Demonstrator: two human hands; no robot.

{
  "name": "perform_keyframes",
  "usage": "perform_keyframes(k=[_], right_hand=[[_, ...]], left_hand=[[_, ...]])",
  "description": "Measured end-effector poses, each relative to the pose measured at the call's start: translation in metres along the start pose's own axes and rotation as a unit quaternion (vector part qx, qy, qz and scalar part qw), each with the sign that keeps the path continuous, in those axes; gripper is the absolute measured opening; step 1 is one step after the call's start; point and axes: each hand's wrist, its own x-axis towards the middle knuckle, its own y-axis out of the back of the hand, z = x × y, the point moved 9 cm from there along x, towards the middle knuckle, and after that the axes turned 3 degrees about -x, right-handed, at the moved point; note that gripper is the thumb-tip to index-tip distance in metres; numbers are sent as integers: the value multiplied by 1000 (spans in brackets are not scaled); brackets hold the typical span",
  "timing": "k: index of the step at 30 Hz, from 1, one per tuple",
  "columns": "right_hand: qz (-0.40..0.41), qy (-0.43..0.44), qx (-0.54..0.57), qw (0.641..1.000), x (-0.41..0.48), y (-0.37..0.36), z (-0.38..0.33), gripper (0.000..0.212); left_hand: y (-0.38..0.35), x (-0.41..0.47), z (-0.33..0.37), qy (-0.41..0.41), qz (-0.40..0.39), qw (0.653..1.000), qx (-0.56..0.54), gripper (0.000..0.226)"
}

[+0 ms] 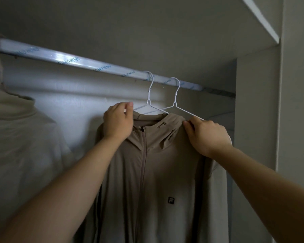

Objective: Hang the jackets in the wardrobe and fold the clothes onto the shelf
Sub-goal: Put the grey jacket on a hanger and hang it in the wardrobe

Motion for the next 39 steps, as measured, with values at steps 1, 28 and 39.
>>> perform_keyframes(k=[1,28,39], right_hand=[[-7,5,15,1000,-1,3,-2,44],[-50,134,252,957,-33,82,-185,33],[41,-106,236,965,-4,38,-29,42]], left_hand=[[-5,2,12,-4,-19,999,-28,58],[141,15,-8,165,-1,983,80,55],[74,48,117,36,-150,980,130,10]])
